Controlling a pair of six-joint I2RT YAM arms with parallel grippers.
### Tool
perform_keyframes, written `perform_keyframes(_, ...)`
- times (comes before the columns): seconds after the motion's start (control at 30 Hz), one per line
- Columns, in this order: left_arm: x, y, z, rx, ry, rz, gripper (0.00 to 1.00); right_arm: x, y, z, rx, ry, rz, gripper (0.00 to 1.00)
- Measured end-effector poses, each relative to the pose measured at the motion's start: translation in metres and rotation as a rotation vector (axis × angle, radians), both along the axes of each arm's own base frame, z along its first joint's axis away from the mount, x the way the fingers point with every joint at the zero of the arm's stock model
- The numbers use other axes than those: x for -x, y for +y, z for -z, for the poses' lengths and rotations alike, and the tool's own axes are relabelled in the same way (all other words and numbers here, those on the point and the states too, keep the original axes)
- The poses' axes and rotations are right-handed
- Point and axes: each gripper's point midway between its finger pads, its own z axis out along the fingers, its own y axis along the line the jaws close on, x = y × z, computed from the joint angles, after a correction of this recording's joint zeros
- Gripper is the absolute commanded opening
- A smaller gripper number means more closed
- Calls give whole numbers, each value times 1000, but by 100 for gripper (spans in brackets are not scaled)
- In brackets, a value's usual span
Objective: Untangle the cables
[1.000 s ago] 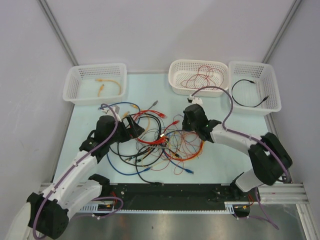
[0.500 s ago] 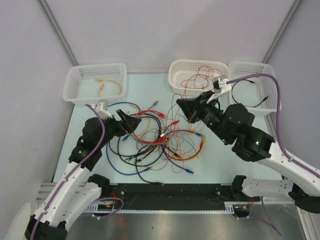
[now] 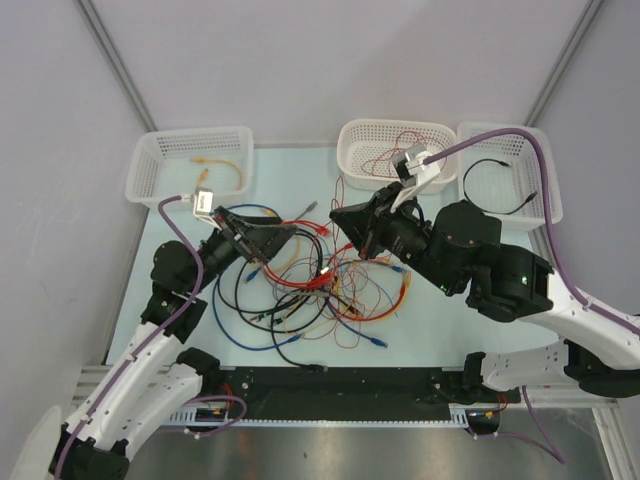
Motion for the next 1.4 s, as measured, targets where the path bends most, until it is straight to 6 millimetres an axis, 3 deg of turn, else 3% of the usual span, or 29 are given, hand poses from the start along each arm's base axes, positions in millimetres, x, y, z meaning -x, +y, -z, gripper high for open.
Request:
perform_keyframes(0.1,16,-18,-16,1,-84,89,93,-2,0,6,22,5,9,0)
perform_keyframes(0.23,37,-51,-24,-54,-156,223,89,-3,-1,9,32,8,18,0)
perform_keyframes(0.4,49,-87,-1,-143,-167,335,81,-3,-3,11,37,12,21,0)
perform_keyframes(0.47,49,-97,13,-179,-155,359,72,-2,-4,12,39,15,21,0)
perform_keyframes(0.5,49,-102,18,-195,-150,368,65,-2,-4,13,41,15,21,0)
perform_keyframes(0.53,47,-106,24,-209,-143,375,48,-2,-5,14,43,16,21,0)
perform_keyframes(0.6,42,-112,31,-235,-134,375,25,-2,-5,16,46,20,21,0)
perform_keyframes(0.63,39,-113,33,-241,-128,369,0,-2,-6,17,47,20,21,0)
perform_keyframes(0.73,29,-114,32,-263,-139,333,0,-1,-8,22,53,29,22,8)
perform_keyframes(0.77,27,-113,30,-264,-145,318,0,-1,-9,23,55,32,24,14)
perform_keyframes(0.8,24,-112,28,-264,-149,300,0,0,-10,24,54,35,25,27)
perform_keyframes(0.83,21,-110,26,-267,-147,278,0,0,-12,26,56,37,29,30)
perform_keyframes(0.97,6,-97,31,-308,-97,173,0,-1,-21,26,52,38,49,32)
perform_keyframes(1.13,-9,-64,39,-345,-16,39,0,-2,-32,27,47,35,73,29)
perform_keyframes(1.27,-11,-45,36,-350,2,-27,0,-4,-33,31,60,35,87,51)
perform_keyframes(1.4,-11,-40,37,-378,34,-47,0,-12,-31,52,114,42,116,56)
